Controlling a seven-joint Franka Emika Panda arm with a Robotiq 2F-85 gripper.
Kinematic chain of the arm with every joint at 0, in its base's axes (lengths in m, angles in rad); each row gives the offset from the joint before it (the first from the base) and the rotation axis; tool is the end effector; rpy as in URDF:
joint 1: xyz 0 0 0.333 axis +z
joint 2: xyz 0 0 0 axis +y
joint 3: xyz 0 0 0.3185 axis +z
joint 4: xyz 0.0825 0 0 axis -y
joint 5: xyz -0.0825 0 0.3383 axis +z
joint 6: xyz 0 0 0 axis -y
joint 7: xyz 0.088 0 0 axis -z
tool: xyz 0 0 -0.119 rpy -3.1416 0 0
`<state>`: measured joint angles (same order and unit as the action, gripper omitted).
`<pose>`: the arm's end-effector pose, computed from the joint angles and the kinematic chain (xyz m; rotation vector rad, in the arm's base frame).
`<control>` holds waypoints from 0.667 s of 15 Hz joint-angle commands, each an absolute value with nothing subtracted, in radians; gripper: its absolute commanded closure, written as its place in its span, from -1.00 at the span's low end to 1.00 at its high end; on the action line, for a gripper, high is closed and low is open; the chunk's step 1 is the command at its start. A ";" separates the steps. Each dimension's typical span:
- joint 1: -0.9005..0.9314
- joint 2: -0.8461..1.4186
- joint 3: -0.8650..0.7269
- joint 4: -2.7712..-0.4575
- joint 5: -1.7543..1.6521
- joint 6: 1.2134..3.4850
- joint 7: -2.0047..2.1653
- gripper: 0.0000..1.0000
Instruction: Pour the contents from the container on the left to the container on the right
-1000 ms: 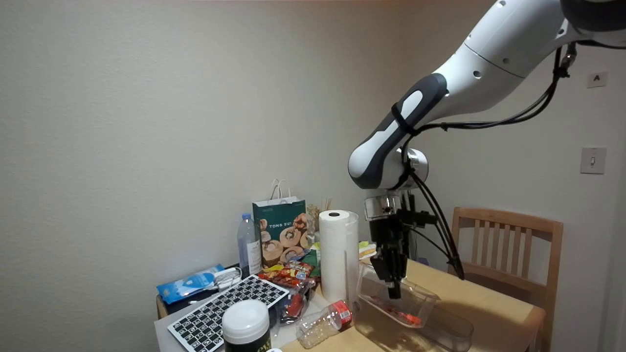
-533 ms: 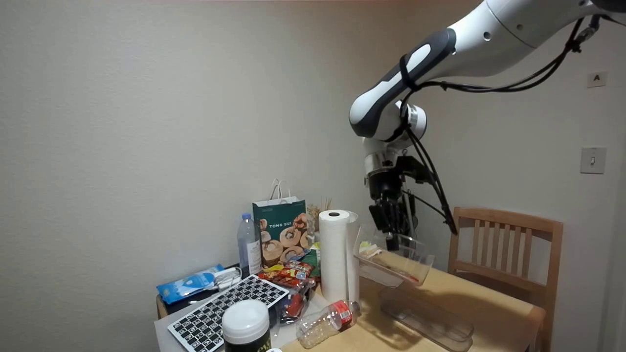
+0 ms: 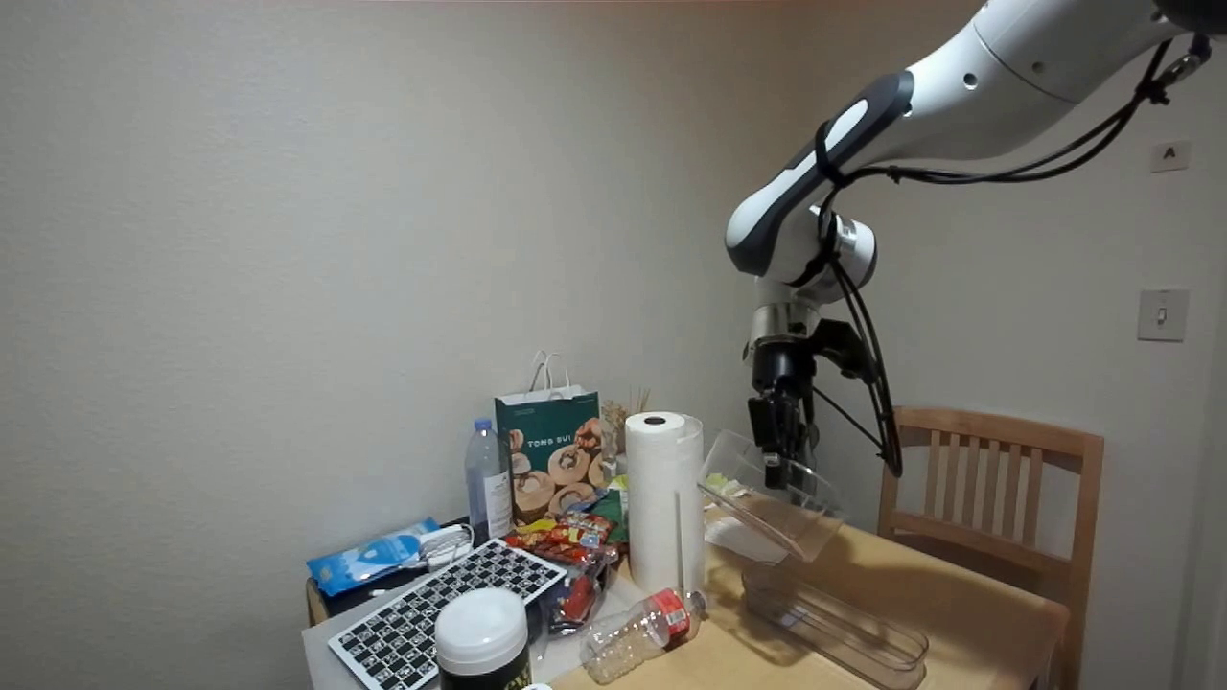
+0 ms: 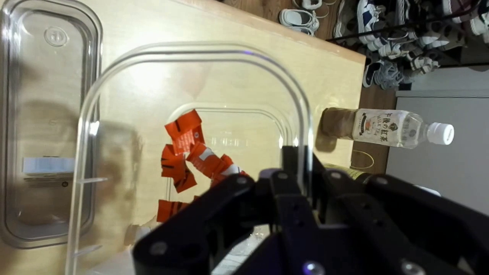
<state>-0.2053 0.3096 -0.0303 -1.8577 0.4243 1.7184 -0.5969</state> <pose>0.5301 -0.0819 0.3514 -2.5754 -0.2591 0.3280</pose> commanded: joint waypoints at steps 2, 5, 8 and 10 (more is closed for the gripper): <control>-0.207 0.325 -0.026 -1.849 0.435 1.722 -0.635 0.89; -0.222 0.359 -0.015 -1.839 0.473 1.715 -0.709 0.89; -0.245 0.391 -0.006 -1.844 0.537 1.743 -0.880 0.89; -0.244 0.413 -0.011 -1.840 0.542 1.749 -0.925 0.89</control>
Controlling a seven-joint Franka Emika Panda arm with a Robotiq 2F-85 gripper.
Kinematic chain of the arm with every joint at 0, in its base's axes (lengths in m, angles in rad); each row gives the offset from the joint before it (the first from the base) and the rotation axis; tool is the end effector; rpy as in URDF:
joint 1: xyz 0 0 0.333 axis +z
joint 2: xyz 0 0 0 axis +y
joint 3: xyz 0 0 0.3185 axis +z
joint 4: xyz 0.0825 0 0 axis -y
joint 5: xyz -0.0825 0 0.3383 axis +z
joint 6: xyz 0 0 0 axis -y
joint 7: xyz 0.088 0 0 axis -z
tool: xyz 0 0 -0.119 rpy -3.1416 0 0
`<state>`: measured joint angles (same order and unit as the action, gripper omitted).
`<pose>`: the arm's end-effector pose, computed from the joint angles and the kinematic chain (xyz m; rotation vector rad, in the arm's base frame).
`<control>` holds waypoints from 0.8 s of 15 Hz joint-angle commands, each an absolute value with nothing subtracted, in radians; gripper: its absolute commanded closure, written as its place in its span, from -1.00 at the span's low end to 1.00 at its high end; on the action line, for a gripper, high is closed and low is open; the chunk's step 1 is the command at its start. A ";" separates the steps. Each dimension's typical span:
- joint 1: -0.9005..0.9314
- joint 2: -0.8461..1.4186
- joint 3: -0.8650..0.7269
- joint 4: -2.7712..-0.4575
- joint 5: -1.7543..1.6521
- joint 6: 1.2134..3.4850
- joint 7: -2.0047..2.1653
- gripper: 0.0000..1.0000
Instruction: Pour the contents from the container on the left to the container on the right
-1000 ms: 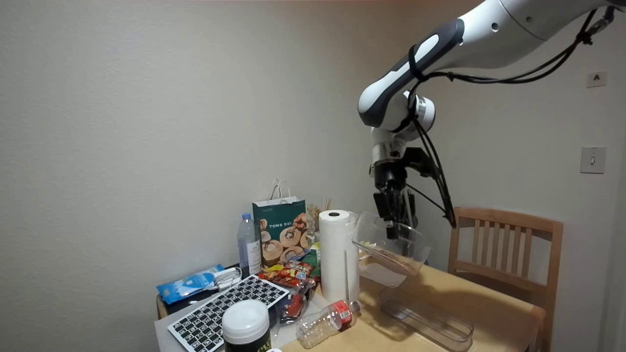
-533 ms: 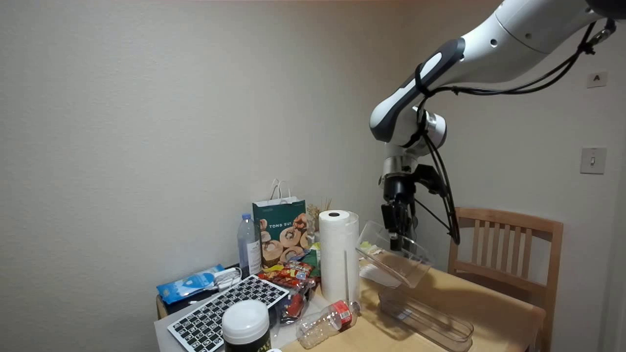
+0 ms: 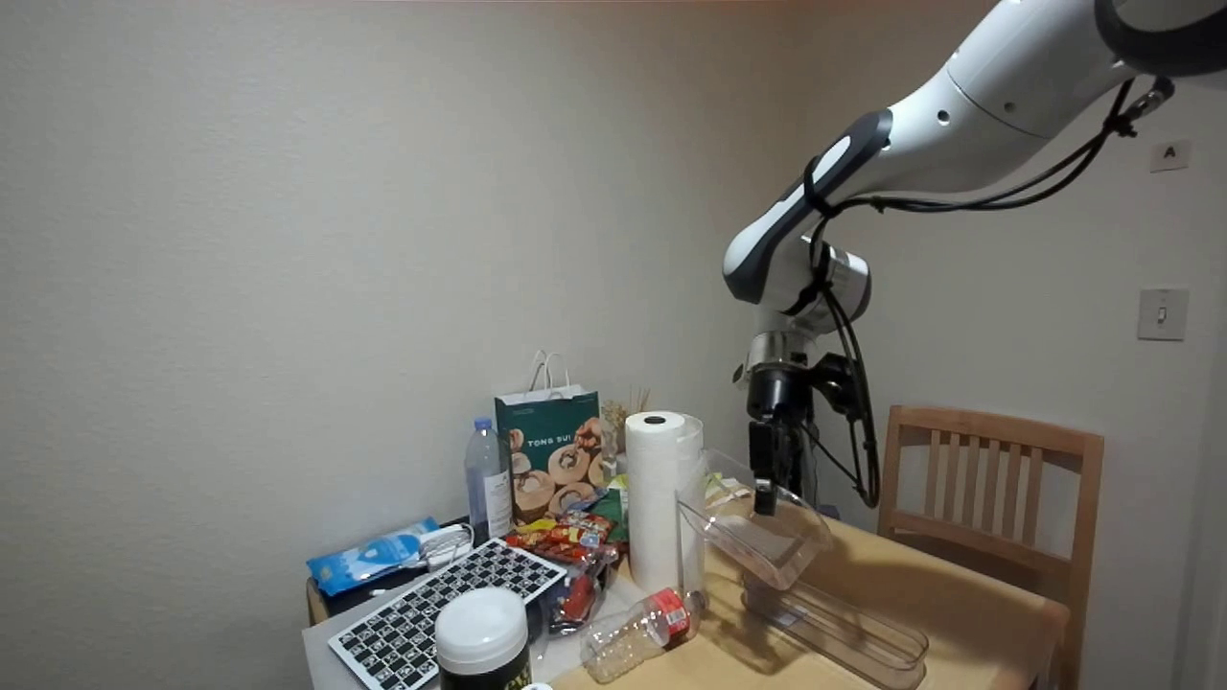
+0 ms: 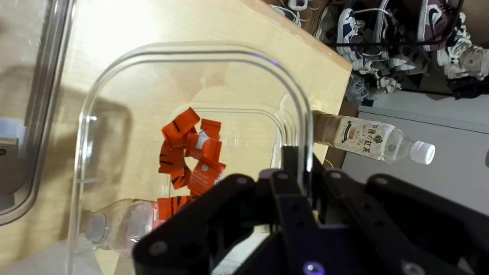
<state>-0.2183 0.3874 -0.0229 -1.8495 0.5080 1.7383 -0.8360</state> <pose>0.5384 -0.0802 0.3158 -2.4433 -0.4680 0.2346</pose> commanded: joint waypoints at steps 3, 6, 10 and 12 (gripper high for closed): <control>-0.232 0.417 -0.019 -1.843 0.516 1.741 -0.891 0.85; -0.232 0.420 -0.019 -1.837 0.516 1.741 -0.895 0.89; -0.250 0.463 -0.009 -1.812 0.529 1.795 -1.042 0.88; -0.242 0.490 -0.017 -1.772 0.507 1.757 -0.985 0.89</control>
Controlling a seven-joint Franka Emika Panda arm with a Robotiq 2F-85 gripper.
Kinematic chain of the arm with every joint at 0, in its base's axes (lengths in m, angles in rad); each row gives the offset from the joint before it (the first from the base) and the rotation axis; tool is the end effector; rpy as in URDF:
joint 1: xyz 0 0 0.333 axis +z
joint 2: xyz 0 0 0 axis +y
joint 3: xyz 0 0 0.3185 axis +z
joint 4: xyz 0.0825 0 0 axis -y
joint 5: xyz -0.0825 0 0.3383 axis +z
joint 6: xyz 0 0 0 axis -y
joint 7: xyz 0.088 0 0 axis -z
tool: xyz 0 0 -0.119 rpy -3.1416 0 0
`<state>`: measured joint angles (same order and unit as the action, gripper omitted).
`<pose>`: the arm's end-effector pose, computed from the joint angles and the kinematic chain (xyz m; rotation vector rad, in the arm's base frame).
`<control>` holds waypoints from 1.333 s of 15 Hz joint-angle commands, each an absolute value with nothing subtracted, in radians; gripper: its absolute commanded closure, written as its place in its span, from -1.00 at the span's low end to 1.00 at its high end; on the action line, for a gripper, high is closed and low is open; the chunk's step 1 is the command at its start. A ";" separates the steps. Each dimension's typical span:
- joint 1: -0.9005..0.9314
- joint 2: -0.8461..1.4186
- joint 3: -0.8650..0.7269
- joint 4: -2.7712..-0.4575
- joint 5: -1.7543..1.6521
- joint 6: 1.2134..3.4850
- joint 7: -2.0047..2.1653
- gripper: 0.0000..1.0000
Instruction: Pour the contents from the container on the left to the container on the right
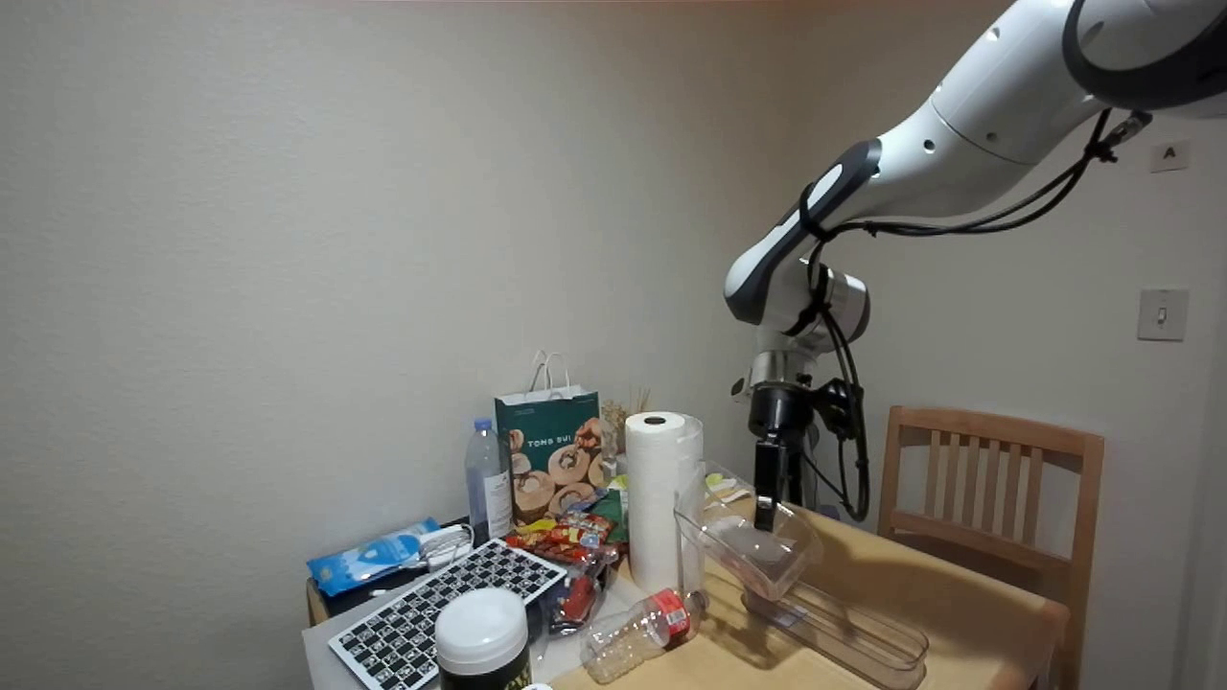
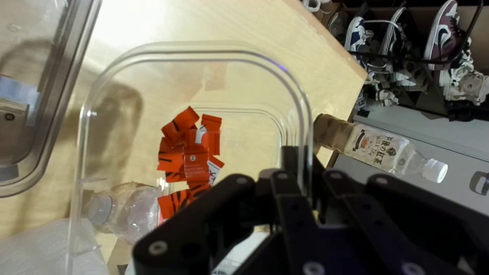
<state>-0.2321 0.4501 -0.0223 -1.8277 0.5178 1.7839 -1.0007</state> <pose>0.5475 -0.0916 0.2897 -2.4058 -0.6208 0.1554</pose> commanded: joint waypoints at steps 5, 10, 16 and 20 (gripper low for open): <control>-0.237 0.499 -0.015 -1.767 0.483 1.748 -0.874 0.90; -0.202 0.460 -0.023 -1.807 0.273 1.885 -0.983 0.89; -0.242 0.458 0.020 -1.835 0.237 2.101 -1.160 0.89; -0.227 0.495 0.009 -1.789 0.209 2.064 -1.112 0.89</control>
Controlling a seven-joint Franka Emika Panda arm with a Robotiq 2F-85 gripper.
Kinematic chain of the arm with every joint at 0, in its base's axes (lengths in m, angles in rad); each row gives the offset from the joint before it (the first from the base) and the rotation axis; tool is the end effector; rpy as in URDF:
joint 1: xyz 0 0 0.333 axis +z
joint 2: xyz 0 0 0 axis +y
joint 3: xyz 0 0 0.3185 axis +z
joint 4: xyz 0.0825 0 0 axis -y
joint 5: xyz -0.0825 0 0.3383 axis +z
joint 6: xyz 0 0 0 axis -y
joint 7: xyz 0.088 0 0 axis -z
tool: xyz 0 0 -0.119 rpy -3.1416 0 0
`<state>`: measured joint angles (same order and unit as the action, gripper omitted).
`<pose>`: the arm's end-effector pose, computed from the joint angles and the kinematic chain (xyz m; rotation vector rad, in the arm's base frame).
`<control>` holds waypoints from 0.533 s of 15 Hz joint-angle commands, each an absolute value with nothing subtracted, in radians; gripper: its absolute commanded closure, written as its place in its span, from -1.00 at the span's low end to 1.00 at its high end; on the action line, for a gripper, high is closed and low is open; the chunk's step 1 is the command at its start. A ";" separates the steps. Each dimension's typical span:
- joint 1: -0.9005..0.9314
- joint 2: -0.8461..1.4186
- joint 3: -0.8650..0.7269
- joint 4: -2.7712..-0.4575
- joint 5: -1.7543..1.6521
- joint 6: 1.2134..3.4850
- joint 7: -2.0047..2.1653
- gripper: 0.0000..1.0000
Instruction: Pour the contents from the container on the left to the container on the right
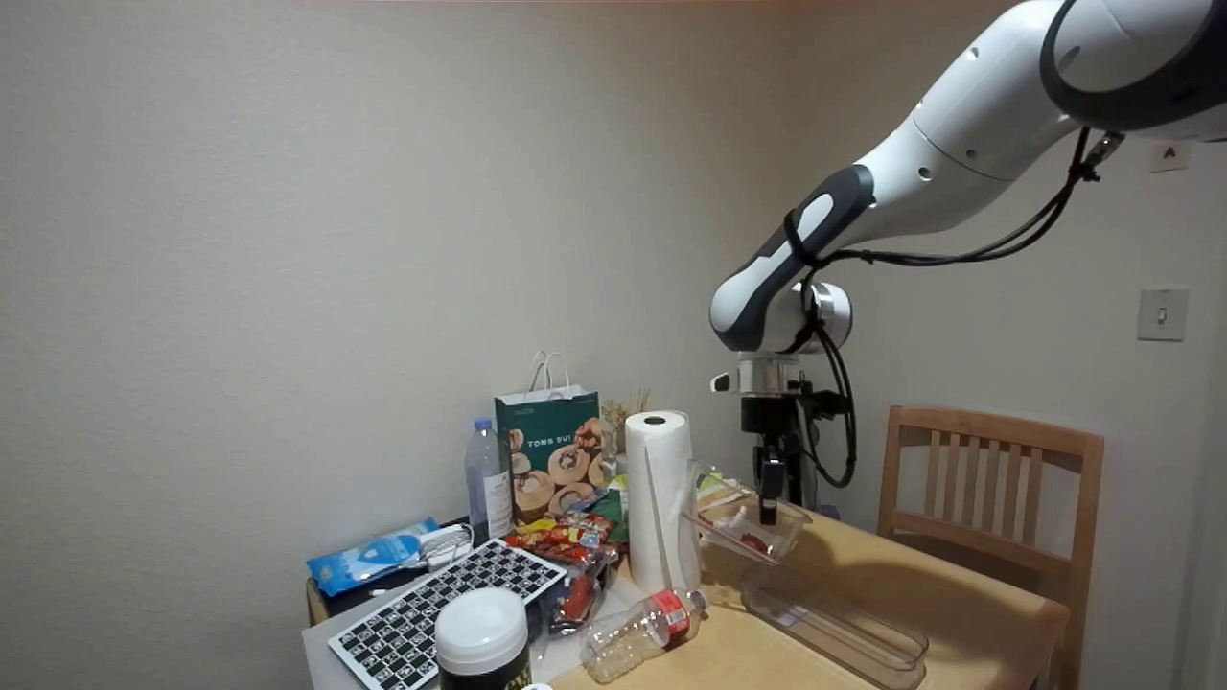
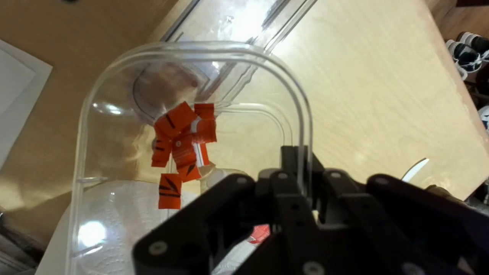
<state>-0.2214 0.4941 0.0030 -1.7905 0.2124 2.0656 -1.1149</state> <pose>0.5831 -0.1160 0.2810 -2.6544 -1.0827 0.0898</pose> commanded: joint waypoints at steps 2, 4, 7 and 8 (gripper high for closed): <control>-0.217 0.477 0.020 -1.798 0.208 2.054 -1.114 0.90; -0.210 0.465 0.035 -1.798 0.216 2.032 -1.115 0.91; -0.224 0.454 0.065 -1.795 0.277 1.977 -1.136 0.90; -0.234 0.454 0.072 -1.800 0.302 1.969 -1.162 0.90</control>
<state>-0.2053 0.4869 0.0486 -1.7817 0.2357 2.0116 -1.1136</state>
